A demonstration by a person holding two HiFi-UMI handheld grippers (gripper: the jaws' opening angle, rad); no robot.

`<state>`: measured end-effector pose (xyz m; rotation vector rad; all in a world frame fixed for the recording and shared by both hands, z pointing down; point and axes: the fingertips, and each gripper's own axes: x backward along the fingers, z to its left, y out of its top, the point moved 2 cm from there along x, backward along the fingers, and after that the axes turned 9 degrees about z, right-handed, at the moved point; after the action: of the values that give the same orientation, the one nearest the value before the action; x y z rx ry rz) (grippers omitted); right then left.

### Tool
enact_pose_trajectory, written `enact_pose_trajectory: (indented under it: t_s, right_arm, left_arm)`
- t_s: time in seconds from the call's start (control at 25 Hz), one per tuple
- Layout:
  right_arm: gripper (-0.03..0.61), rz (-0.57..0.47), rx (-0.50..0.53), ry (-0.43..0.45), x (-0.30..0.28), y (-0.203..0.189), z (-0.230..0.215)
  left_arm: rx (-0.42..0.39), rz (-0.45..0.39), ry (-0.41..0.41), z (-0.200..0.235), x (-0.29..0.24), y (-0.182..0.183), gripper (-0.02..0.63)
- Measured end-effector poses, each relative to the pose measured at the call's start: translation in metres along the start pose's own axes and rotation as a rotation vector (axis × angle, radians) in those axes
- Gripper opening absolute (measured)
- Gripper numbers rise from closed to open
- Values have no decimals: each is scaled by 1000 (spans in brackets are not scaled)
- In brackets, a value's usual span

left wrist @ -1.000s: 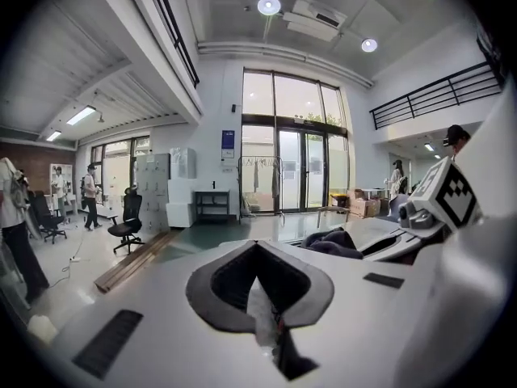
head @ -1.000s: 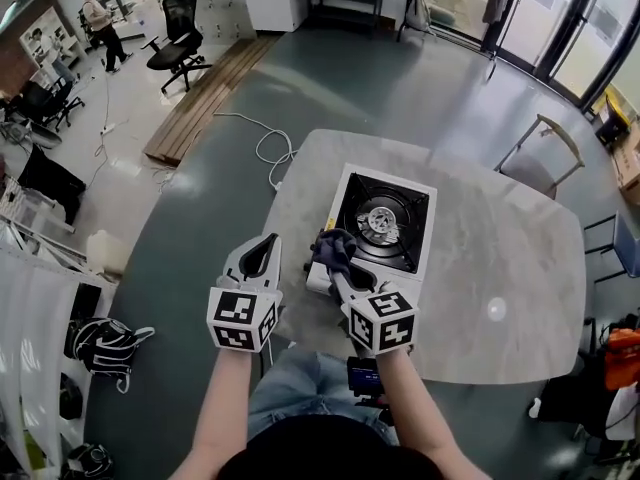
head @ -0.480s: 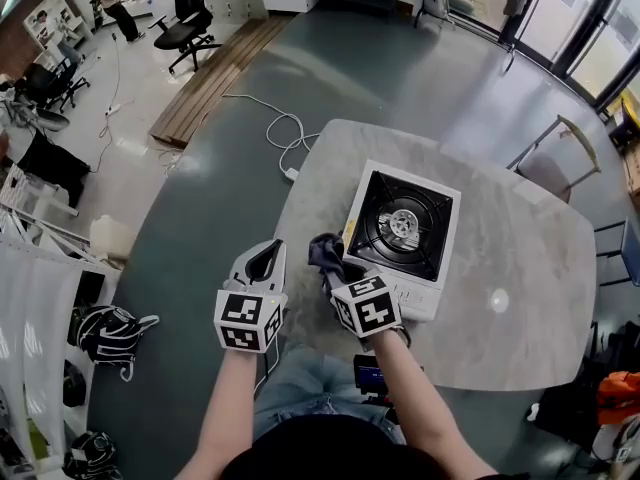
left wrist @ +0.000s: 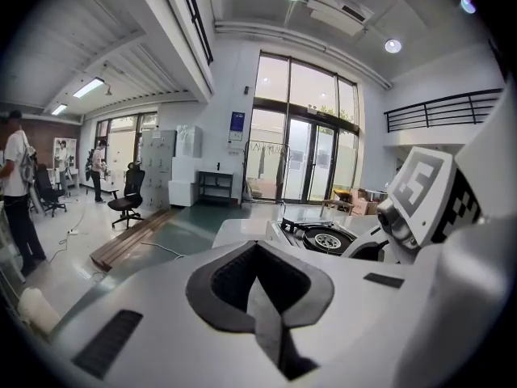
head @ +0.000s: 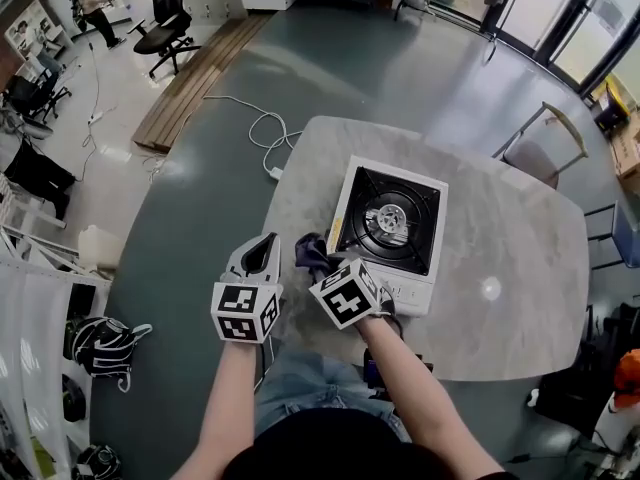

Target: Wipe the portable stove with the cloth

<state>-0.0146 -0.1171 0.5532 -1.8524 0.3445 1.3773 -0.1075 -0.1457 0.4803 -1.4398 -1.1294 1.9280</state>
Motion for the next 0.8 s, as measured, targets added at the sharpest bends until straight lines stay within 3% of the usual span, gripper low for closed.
enact_pose_trajectory:
  t_s: [0.16, 0.4, 0.8]
  right_arm:
    - [69, 17, 30, 15, 1, -1, -2]
    - [69, 22, -50, 29, 8, -7, -8]
    - [69, -4, -173, 24, 31, -50, -38]
  left_arm:
    - [-5, 7, -18, -7, -9, 0, 6]
    - [-5, 21, -31, -8, -20, 1, 6]
    - [-28, 32, -86, -33, -34, 4, 6]
